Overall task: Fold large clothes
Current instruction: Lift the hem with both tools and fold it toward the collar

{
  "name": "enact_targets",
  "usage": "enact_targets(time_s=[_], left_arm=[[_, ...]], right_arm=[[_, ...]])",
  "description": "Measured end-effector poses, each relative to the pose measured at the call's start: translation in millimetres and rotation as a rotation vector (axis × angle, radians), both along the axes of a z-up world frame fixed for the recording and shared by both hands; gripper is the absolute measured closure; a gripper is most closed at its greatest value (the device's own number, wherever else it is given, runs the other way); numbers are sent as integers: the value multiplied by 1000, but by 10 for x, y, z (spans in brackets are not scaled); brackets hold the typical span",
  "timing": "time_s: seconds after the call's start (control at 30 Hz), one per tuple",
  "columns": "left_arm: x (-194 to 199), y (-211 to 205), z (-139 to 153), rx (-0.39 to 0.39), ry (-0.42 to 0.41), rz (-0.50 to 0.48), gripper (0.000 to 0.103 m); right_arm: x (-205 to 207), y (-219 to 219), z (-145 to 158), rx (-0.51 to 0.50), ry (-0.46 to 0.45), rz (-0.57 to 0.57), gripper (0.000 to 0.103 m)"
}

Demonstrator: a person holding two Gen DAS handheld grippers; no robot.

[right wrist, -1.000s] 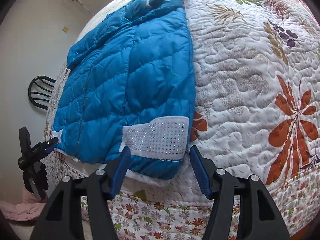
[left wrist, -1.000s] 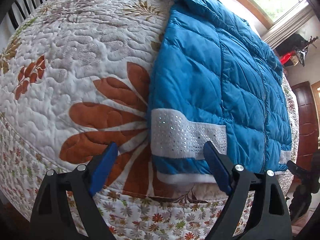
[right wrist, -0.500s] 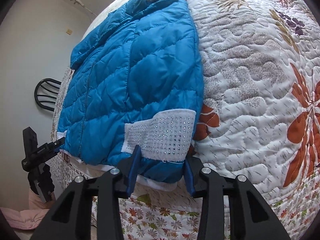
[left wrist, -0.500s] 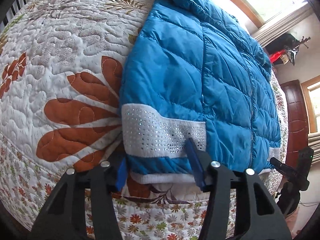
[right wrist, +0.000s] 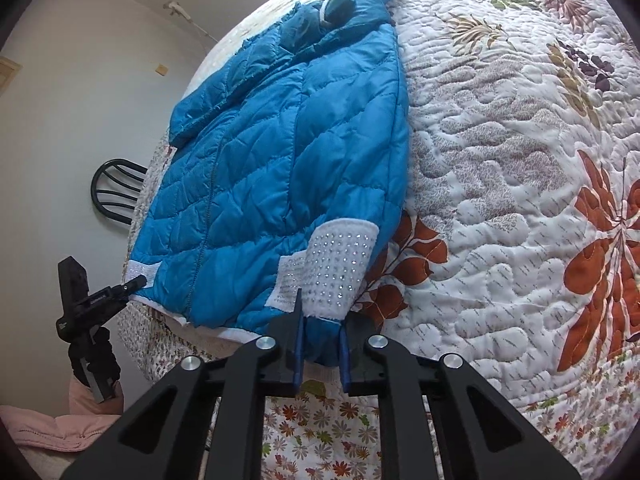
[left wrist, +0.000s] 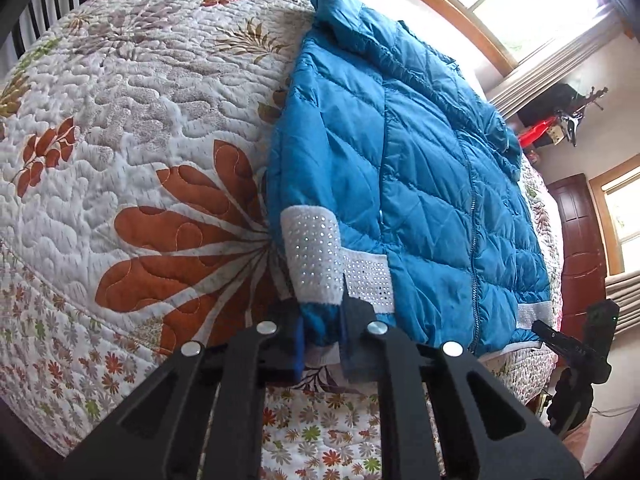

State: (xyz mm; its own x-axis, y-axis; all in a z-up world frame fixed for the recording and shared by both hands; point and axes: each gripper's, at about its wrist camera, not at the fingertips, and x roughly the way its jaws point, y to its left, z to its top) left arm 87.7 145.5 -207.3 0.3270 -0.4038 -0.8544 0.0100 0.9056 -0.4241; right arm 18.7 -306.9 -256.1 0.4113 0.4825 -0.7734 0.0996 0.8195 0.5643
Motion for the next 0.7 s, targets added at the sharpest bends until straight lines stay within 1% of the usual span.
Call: enact_targets(time_s=[0.13,0.23,0.3,0.37,0.47,0.6,0.7], left_arm=[[-29,14,-8,10,6,-19,92],[-30,20,-120,17,29,-19,92],[-13,23,-186,3,41,-11,92],[28,41,-176,-11,43,-9,92],[46,11,-32,-5,13,-25,92],[58,2,285,-38,-72,-47,92],[218,-12,572,-72,-140,-50,92]], right_arm=[[-76,-11,-20,-4,16,15,90],[-89,-32,-86,-12,43,20,90],[-67,-59,-127,-2,57,12,90],[-37,-85,-97,6,58,12,90],[-15,-115,93,11,15,30,90],[49,-208,437,51,-67,40,91],[206,-273,718,69,-122,41,91]])
